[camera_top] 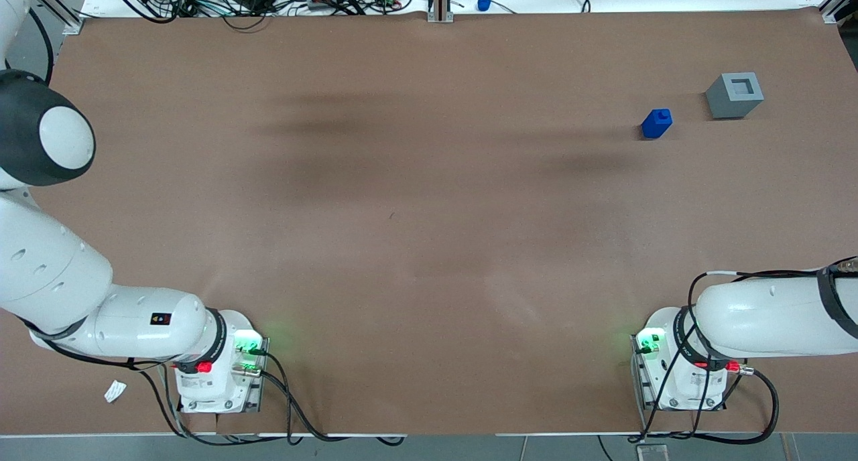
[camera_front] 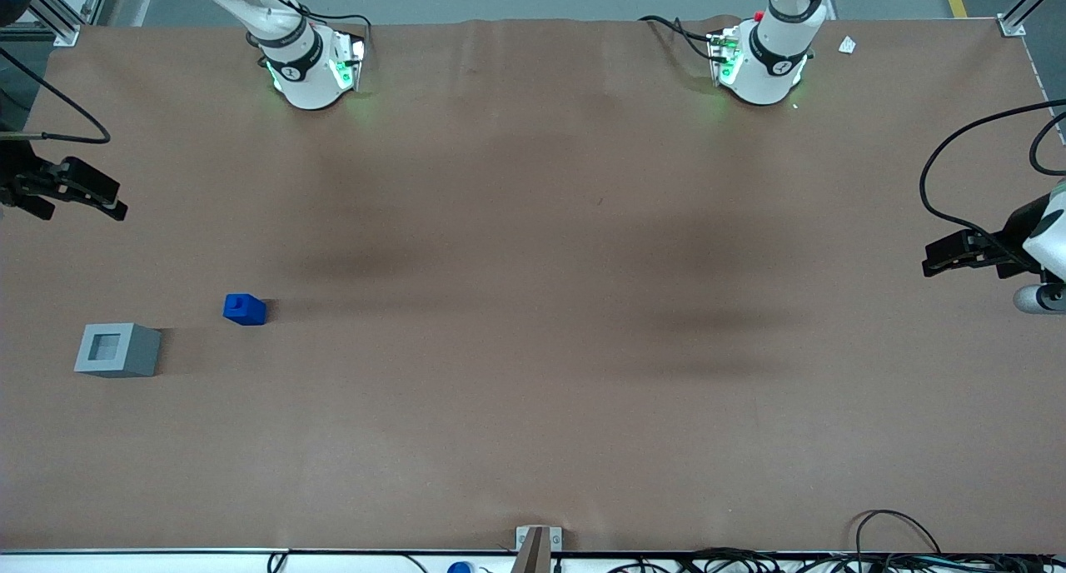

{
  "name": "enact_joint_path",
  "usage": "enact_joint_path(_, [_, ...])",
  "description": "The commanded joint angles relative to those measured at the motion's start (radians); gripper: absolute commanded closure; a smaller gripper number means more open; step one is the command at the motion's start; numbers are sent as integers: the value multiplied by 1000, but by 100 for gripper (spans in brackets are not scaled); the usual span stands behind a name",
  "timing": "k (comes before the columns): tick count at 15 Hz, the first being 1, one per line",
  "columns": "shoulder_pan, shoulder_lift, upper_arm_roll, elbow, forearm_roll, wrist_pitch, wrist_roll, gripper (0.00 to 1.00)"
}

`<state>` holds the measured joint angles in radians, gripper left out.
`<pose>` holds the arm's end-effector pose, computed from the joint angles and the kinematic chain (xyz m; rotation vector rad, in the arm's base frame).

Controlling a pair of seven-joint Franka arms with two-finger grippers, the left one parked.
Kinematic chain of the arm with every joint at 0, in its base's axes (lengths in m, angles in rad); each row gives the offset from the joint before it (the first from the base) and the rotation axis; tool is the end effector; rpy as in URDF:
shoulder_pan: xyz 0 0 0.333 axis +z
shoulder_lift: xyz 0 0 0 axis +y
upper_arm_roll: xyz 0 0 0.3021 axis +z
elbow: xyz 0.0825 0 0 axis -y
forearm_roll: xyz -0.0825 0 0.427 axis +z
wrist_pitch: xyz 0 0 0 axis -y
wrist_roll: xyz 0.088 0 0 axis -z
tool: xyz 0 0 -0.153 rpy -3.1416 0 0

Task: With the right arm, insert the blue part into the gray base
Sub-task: 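Move the open right gripper down over the blue block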

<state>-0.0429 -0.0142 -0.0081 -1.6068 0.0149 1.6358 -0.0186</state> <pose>0.6008 -0.0285 0.5604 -3.1269 0.0517 -0.0683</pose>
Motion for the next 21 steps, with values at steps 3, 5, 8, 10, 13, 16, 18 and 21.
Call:
enact_joint_path(3, [-5,7,0,10,-13,-13,5,0])
enact_joint_path(5, [-8,7,-1,15,-13,-22,5,0])
enact_joint_path(8, [-6,8,-3,-4,-13,-63,3,0])
enact_joint_path(10, [-6,17,-3,-12,-12,-68,3,0])
enact_joint_path(13, [-17,20,-3,-59,-12,-45,3,0])
enact_joint_path(16, [-18,16,-3,-215,-12,103,3,0])
enact_joint_path(18, [-23,25,-4,-263,-13,179,-4,0])
enact_joint_path(21, [-41,49,-4,-369,-18,346,-44,14])
